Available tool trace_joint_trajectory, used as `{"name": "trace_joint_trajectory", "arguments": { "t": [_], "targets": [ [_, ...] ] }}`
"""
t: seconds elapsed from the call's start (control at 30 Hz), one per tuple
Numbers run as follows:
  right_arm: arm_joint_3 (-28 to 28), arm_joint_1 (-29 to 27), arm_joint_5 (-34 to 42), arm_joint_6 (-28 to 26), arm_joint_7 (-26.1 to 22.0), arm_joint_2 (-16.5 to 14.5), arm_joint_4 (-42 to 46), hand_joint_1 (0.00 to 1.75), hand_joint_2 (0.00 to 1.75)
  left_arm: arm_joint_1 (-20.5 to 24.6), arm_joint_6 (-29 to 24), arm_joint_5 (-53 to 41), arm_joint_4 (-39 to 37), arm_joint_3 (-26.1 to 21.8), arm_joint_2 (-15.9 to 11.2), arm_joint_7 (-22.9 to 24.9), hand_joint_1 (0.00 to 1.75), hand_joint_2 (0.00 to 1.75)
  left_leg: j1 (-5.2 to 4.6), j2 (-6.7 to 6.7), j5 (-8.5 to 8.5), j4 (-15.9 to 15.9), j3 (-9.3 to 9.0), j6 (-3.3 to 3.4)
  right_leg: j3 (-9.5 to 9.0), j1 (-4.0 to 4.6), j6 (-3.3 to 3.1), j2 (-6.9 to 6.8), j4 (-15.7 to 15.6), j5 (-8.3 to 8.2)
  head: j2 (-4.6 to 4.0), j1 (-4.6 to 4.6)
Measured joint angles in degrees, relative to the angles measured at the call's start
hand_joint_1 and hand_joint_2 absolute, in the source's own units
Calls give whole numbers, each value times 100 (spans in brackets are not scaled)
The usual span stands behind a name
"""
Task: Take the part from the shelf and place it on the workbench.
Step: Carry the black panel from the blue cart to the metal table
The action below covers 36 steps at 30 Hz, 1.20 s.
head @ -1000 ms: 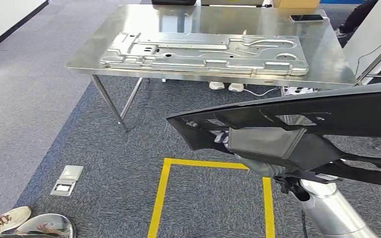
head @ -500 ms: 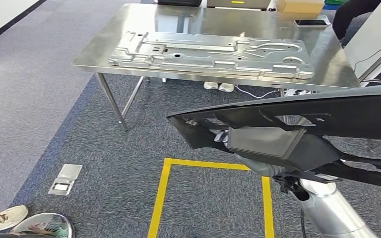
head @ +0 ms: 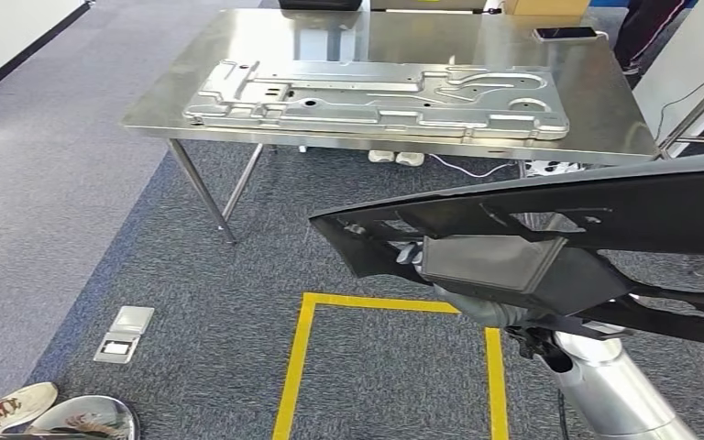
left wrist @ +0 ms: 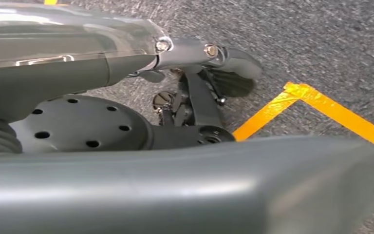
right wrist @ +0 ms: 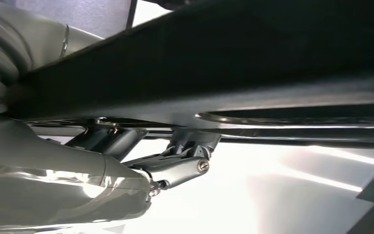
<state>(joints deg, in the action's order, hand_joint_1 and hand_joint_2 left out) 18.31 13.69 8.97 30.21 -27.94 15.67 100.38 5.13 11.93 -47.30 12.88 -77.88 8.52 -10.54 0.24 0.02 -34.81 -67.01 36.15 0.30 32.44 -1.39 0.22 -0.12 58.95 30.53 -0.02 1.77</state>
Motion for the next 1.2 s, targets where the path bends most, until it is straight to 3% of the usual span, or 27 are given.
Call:
{"name": "trace_joint_trajectory", "arguments": {
  "t": [0.07,0.1,0.13,0.23,0.27,0.33,0.4,0.47,0.53,0.57,0.6,0.63,0.7,0.77,0.87,0.93,1.0,1.07,1.1,1.13,1.2],
  "targets": [
    [3,-2,-1,0,1,0,-1,175,175,-9,0,0,-1,0,0,1,0,175,13,0,-228,-634,290,-20,-1,10,-14,-8,1,6,0,0],
    [5,-2,-1,0,0,0,-2,175,175,-14,0,1,-1,0,0,1,0,175,13,0,-198,-719,333,-15,-6,16,-17,-7,2,8,0,0],
    [5,-1,-1,0,0,0,-2,175,175,-15,0,1,-1,0,0,2,0,175,9,0,-62,-585,278,3,-14,23,-19,-2,2,13,-1,0],
    [5,13,-1,0,-1,0,0,175,175,-9,0,1,0,0,-7,1,0,175,-37,-13,487,414,-155,128,-31,39,-2,13,3,31,-1,-1],
    [5,16,-1,0,0,0,1,175,175,-7,0,1,0,0,-11,0,0,175,-62,-19,561,619,-238,165,-22,37,17,16,6,34,-1,-1],
    [5,16,-1,0,1,0,1,175,175,-3,0,0,-1,0,-17,0,0,175,-94,-22,550,722,-261,208,5,32,71,17,6,32,0,0],
    [-1,18,1,0,1,2,6,175,175,-2,0,0,-1,0,-16,-1,0,175,-60,-12,543,803,-288,237,19,36,136,14,44,80,0,-1],
    [-5,33,2,0,-1,4,8,175,175,0,0,1,0,0,-15,-3,0,175,-23,2,561,877,-321,255,153,43,177,15,374,317,-1,-3],
    [-3,24,1,0,0,4,2,175,175,-1,0,1,0,0,-11,-3,0,175,-31,8,565,881,-326,263,473,40,190,16,1076,665,-1,-4],
    [-2,10,0,0,1,4,-2,175,175,-3,0,1,-1,0,-9,-1,0,175,-33,10,564,879,-326,264,621,40,197,16,1387,767,-1,-4],
    [-2,-2,-1,0,1,4,-4,175,175,-5,0,1,-1,0,-7,1,0,175,-35,11,563,877,-328,264,694,41,202,16,1534,765,0,-4],
    [-2,-8,-1,0,1,4,-5,175,175,-6,0,1,0,0,-7,2,0,175,-35,11,561,875,-335,262,660,40,206,14,1455,649,0,-5],
    [-2,-4,-1,0,1,4,-5,175,175,-4,0,1,1,0,-5,1,0,175,-35,9,547,870,-360,247,327,38,196,8,739,233,0,-5],
    [-1,1,-1,0,1,4,-4,175,175,-1,0,1,0,0,-3,2,0,175,-55,4,530,846,-352,211,43,50,167,9,104,-5,-1,-5],
    [-2,-3,0,0,1,4,-1,175,175,-3,0,1,0,0,-3,3,0,175,-64,0,528,829,-327,158,8,61,97,30,-23,-13,-1,-3],
    [-2,4,1,0,1,3,1,175,175,0,0,1,1,0,-4,1,0,175,-56,-2,422,718,-294,103,1,38,33,21,-38,-28,-1,-2],
    [0,10,1,0,0,2,3,175,175,2,0,1,0,0,-4,-1,0,175,-29,-3,92,187,-73,32,-2,17,-11,3,-46,-35,-1,-1],
    [2,4,-1,0,-1,2,2,175,175,-7,0,1,-1,0,-4,1,0,175,2,-3,-245,-587,273,-14,-1,18,-25,-8,-43,-32,-1,-1],
    [4,1,-1,0,0,2,1,175,175,-12,0,1,-1,0,-4,2,0,175,10,-3,-284,-802,373,-25,-3,19,-26,-9,-42,-31,-1,-1],
    [5,-1,-1,0,1,2,1,175,175,-16,0,1,-1,0,-4,3,0,175,13,-3,-203,-788,371,-25,-8,20,-25,-6,-41,-28,-1,-1],
    [6,1,0,0,1,2,2,175,175,-16,0,1,-1,0,-4,2,0,175,11,-4,221,-114,67,9,-33,22,-14,6,-41,-18,-1,-1]
  ]
}}
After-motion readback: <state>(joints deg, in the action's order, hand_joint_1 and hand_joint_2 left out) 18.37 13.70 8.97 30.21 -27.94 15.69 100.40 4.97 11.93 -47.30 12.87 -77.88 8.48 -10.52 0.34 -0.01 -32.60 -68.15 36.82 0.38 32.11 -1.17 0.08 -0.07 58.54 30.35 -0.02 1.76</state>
